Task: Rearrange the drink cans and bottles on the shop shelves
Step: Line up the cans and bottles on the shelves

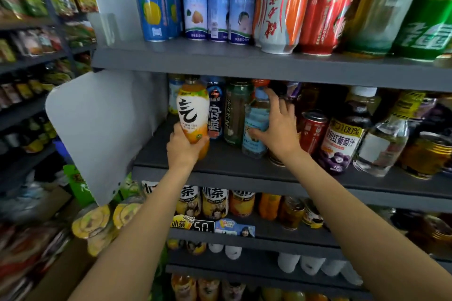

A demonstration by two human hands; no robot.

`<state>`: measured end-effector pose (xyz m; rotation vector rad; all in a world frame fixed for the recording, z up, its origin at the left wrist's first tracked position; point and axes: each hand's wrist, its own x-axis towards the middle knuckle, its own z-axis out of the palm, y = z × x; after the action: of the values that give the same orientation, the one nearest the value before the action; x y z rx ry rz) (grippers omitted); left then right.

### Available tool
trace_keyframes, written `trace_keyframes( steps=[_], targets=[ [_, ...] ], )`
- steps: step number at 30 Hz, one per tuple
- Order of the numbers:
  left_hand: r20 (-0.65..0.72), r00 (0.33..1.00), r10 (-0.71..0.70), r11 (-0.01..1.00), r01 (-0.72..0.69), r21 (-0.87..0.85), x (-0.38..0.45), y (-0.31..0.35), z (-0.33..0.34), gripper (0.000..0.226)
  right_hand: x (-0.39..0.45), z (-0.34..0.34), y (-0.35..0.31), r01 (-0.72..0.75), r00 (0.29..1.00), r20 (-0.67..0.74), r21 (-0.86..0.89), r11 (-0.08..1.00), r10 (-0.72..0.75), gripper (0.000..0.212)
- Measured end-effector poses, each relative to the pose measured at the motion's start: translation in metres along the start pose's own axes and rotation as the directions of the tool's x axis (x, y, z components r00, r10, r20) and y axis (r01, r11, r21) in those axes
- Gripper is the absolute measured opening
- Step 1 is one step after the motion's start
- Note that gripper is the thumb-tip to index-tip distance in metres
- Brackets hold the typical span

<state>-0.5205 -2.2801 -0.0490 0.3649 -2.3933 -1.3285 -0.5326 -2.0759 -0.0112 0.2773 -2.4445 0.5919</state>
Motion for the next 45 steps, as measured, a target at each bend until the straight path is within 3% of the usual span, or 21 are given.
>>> trace_keyframes(
  steps=[5,8,12,16,21,25,31,40,45],
  targets=[
    [-0.122,0.992,-0.017,0.996,0.027,0.083,-0.026,0.01,0.005,0.07,-0.019,-0.001,-0.001,0.182,0.983,-0.018,0.256,0.949,-0.184,0.093],
    [-0.237,0.961,0.141,0.99,-0.131,0.059,-0.056,0.015,0.005,0.061,-0.045,-0.008,0.0,0.318,0.946,-0.052,0.349,0.881,-0.321,0.097],
    [0.014,0.915,0.403,0.915,-0.402,-0.014,-0.089,0.015,0.004,0.064,-0.08,-0.031,0.009,0.32,0.945,-0.058,0.38,0.868,-0.323,0.094],
    [0.286,0.874,0.393,0.917,-0.395,-0.052,-0.097,0.019,0.005,0.072,-0.087,-0.064,0.023,0.082,0.994,0.016,0.547,0.833,-0.108,0.102],
    [0.44,0.817,0.374,0.922,-0.377,-0.085,-0.104,0.03,0.018,0.076,-0.091,-0.094,0.036,-0.151,0.988,0.088,0.671,0.726,0.124,0.097],
    [0.409,0.818,0.404,0.912,-0.392,-0.117,-0.106,0.045,0.031,0.068,-0.099,-0.105,0.048,-0.162,0.987,0.083,0.57,0.805,0.139,0.09],
    [0.371,0.797,0.476,0.879,-0.422,-0.22,-0.117,0.071,0.059,0.056,-0.117,-0.135,0.069,-0.139,0.99,0.004,0.313,0.94,0.144,0.1],
    [0.383,0.76,0.525,0.851,-0.453,-0.266,-0.15,0.109,0.124,0.049,-0.149,-0.191,0.138,-0.23,0.972,0.001,0.16,0.96,0.233,0.088],
    [0.392,0.698,0.599,0.801,-0.516,-0.305,-0.194,0.166,0.186,0.043,-0.188,-0.243,0.202,-0.269,0.959,-0.054,0.13,0.954,0.278,0.094]
  ],
)
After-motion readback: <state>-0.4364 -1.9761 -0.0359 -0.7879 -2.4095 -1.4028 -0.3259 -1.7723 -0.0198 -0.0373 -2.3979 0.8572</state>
